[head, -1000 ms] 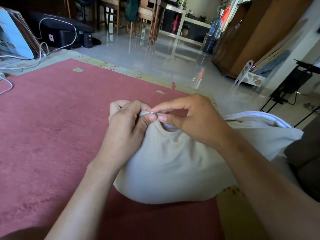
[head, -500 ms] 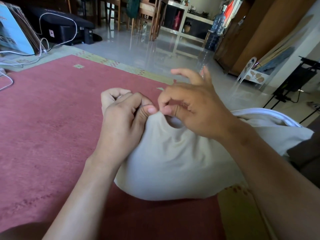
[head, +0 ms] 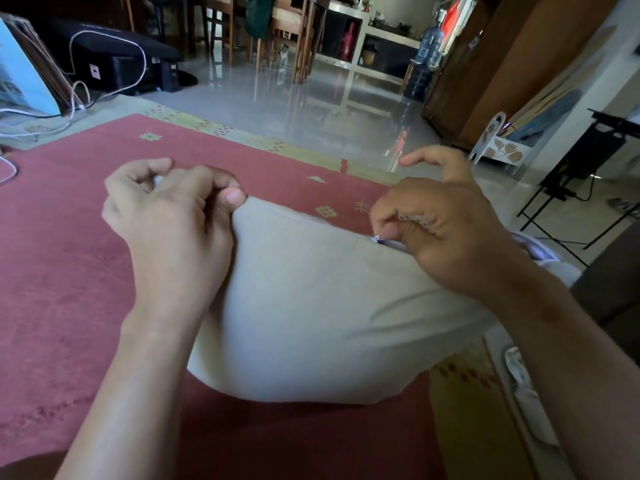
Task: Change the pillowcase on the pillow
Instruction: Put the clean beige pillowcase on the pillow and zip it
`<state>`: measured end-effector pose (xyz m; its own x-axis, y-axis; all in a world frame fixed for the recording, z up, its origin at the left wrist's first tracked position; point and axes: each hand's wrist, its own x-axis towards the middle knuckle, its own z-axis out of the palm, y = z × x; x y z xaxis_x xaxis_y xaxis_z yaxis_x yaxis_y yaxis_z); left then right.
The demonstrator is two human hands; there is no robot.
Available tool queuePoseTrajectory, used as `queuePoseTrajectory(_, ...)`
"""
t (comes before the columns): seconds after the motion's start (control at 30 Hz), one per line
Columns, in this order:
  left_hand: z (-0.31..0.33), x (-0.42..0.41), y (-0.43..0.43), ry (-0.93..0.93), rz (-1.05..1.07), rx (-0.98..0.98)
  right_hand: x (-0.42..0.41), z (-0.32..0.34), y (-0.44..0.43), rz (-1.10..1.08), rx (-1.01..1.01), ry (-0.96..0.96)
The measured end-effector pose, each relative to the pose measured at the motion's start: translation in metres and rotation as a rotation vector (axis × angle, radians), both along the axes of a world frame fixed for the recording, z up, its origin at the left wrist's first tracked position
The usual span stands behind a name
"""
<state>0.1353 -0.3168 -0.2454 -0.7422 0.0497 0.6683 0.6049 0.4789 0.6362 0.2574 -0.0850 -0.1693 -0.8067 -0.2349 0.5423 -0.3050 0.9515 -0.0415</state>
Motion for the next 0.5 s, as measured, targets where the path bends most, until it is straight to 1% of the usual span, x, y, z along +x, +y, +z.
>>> queuePoseTrajectory(0.1, 0.008, 0.026, 0.017, 0.033, -0.128, -0.103, 0.001, 0.001, -0.002, 0.007, 0.026, -0.052)
queuePoseTrajectory(0.2, 0.011, 0.059, 0.036, 0.135, -0.261, -0.267, 0.004, 0.001, -0.003, 0.036, 0.095, -0.084)
queuePoseTrajectory(0.27, 0.007, 0.071, 0.046, 0.197, -0.275, -0.351, 0.008, 0.001, -0.001, 0.022, 0.129, -0.077)
queuePoseTrajectory(0.33, 0.004, 0.073, 0.051, 0.218, -0.244, -0.353, 0.016, 0.002, 0.000, 0.026, 0.127, -0.087)
queuePoseTrajectory(0.5, 0.004, 0.060, 0.051, 0.210, -0.230, -0.264, 0.025, 0.009, 0.006, 0.070, 0.147, -0.171)
